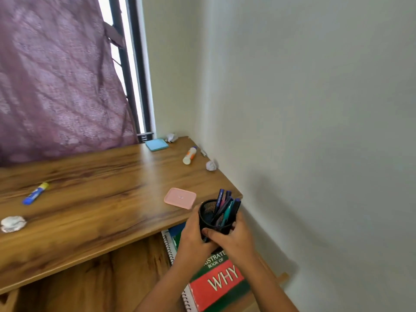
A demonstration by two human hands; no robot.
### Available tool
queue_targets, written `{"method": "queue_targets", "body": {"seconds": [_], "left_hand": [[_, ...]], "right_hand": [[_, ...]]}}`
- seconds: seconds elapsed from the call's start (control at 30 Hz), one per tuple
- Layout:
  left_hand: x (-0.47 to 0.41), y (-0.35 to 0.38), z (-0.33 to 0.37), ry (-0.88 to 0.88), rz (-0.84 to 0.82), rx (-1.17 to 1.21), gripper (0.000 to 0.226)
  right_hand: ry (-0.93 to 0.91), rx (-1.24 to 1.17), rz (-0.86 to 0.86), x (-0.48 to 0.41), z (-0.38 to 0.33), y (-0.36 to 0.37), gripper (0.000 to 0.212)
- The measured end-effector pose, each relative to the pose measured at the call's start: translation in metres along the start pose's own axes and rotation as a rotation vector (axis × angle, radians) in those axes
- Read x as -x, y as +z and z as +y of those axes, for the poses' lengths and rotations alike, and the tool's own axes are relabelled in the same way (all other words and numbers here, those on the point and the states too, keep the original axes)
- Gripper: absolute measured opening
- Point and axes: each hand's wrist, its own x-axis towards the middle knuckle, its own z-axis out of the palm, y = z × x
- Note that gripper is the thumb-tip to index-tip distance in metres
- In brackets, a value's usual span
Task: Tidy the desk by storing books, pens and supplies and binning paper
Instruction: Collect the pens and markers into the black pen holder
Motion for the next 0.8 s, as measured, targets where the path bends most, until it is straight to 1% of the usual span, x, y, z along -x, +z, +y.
{"method": "queue_targets", "body": {"seconds": [0.03,0.13,0.2,0.3,0.37,0.43,0.57,0.63,0.73,0.8], "left_hand": [[-0.012,-0.001,-0.006,0.008,0.003,-0.034,0.073],[-0.05,-0.001,-0.024,-0.004,0.004,-0.081,0.066],[-0.077,0.001,-0.037,-0.029,-0.004,-0.096,0.061],[-0.113,0.006,-0.053,-0.096,-0.018,-0.109,0.062],[-0.131,0.011,-0.061,-0.092,-0.057,-0.154,0.059],[-0.143,0.017,-0.065,-0.063,-0.131,-0.209,0.059],[-0.152,0.023,-0.077,-0.06,-0.23,-0.235,0.062],[-0.154,0.025,-0.083,-0.053,-0.234,-0.239,0.058],[-0.158,0.024,-0.09,-0.067,-0.177,-0.24,0.055],[-0.157,0.023,-0.096,-0.088,-0.159,-0.259,0.053]], "right_hand": [[-0.013,0.006,-0.005,-0.015,0.001,0.003,0.063],[-0.029,0.039,0.05,-0.057,0.006,0.011,0.06],[-0.024,0.074,0.084,-0.084,0.007,0.016,0.059],[0.009,0.099,0.165,-0.125,0.012,0.019,0.061],[0.041,0.113,0.22,-0.149,0.02,0.021,0.068],[0.081,0.127,0.254,-0.167,0.028,0.021,0.076],[0.117,0.133,0.267,-0.188,0.039,0.018,0.079],[0.124,0.129,0.264,-0.194,0.043,0.017,0.078],[0.118,0.126,0.265,-0.204,0.045,0.017,0.074],[0.108,0.118,0.262,-0.21,0.046,0.017,0.074]]}}
